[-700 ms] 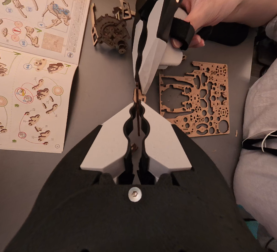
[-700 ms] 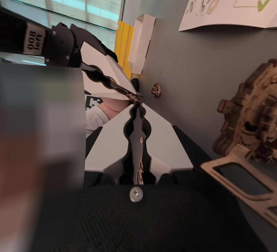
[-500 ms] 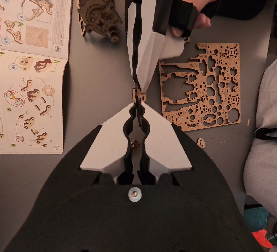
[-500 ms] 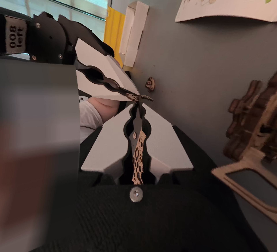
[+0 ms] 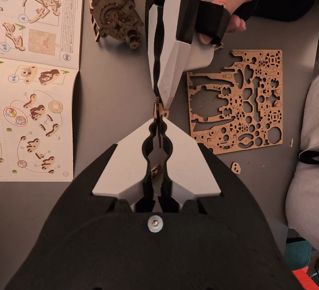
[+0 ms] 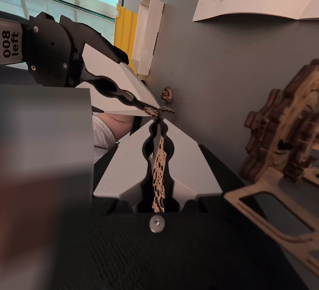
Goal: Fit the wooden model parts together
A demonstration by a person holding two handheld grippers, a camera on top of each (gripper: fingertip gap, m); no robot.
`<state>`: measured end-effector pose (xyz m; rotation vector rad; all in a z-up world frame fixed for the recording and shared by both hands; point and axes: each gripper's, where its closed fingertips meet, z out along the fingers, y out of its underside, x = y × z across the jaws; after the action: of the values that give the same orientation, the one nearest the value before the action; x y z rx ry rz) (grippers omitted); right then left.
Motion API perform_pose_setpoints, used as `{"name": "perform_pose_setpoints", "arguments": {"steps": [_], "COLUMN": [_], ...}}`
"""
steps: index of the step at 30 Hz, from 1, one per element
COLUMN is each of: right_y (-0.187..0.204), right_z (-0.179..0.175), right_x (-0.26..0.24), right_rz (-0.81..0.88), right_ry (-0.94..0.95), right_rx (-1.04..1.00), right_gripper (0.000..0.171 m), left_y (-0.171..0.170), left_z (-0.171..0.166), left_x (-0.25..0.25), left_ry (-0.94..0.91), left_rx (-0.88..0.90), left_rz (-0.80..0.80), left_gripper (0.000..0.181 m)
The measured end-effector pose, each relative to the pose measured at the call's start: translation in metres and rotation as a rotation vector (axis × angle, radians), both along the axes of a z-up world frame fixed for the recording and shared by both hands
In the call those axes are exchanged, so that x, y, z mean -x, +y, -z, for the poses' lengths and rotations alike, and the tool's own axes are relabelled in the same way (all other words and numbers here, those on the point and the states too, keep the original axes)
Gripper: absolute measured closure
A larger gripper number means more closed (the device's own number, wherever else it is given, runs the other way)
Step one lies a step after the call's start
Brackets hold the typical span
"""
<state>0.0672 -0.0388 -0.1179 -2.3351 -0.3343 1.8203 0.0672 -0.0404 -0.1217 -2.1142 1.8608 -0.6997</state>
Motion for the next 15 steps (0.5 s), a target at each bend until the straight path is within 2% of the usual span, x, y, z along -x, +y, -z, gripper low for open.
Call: {"name": "perform_pose_setpoints", "arguments": {"steps": [15], "right_y": [-0.0009], "right_z": [0.0011], "right_x": [0.0007], "right_rz": [-0.012], "right_ry": [0.012], "right_rx": [0.007], "right_gripper": [0.170], "left_y": [0.0022], "left_z": [-0.0039], "left_x": [-0.0037], "left_ry": [-0.049], "left_rx": [0.036], "left_rz": [-0.021], "left_gripper": [0.177]}}
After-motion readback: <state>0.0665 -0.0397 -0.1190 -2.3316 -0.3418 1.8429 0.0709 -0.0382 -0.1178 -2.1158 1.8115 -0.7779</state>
